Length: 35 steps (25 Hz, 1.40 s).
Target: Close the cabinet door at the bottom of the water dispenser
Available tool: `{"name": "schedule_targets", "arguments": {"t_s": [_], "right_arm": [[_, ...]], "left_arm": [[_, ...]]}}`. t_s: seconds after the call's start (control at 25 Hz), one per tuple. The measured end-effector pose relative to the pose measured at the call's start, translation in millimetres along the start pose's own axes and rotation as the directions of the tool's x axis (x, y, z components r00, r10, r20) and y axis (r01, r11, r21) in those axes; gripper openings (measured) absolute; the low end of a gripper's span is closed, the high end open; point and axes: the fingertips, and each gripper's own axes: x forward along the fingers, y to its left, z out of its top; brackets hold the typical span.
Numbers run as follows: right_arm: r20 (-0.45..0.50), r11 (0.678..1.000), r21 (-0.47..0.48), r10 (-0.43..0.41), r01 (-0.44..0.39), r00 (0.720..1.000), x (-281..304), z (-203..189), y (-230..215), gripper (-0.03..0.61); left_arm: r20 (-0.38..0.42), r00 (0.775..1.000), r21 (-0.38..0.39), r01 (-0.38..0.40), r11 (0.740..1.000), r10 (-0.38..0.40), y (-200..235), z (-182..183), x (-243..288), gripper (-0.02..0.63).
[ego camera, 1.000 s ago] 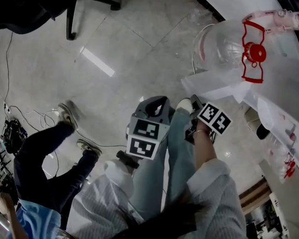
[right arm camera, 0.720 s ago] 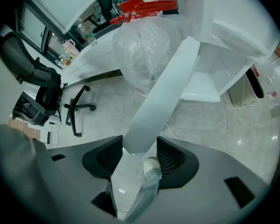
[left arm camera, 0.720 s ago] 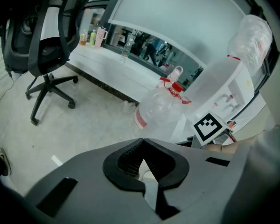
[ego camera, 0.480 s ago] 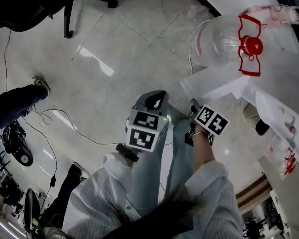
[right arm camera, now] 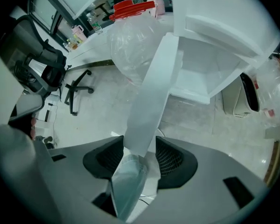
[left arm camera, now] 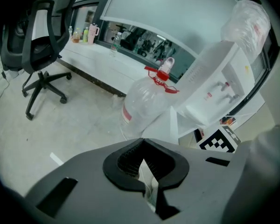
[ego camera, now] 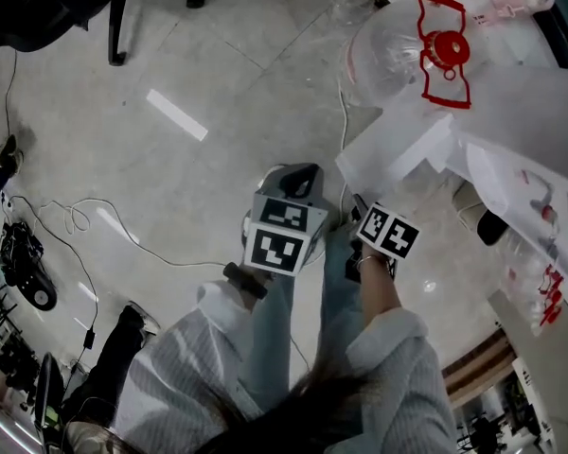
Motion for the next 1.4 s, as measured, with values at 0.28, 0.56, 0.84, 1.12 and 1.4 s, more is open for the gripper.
{"name": "schedule_targets", "arguments": {"t_s": [0.28,0.56,0.84,1.12,1.4], "right_arm": [[-0.005,0.999,-0.041,-0.011,0.011,1.0,-17,-25,-64,0.201],[0.03,0.993,-0.118,0.003,0.001,1.0,-30,-30,-126,0.201],[0.046,0.985,-0.17,0.017,-0.009,0.999,-42,-24,-184,0.201],[0.066,0.98,-0.197,-0.009,0.022,0.998,-54,-6,-240,0.201],[0.103,0.994,-0.088,-0.056,0.065,0.993,-58,13,-281,0.2]], "left_arm": [[-0.046,0.999,-0.008,0.014,1.0,-0.014,-65,-34,27,0.011],[-0.032,0.999,-0.018,-0.011,1.0,0.01,-116,-50,54,0.01],[-0.012,0.999,-0.066,-0.043,0.997,0.042,-163,-69,69,0.01],[0.003,0.999,-0.109,-0.051,0.993,0.051,-198,-80,78,0.011],[-0.002,0.999,-0.109,-0.04,0.993,0.04,-203,-79,84,0.01]]}}
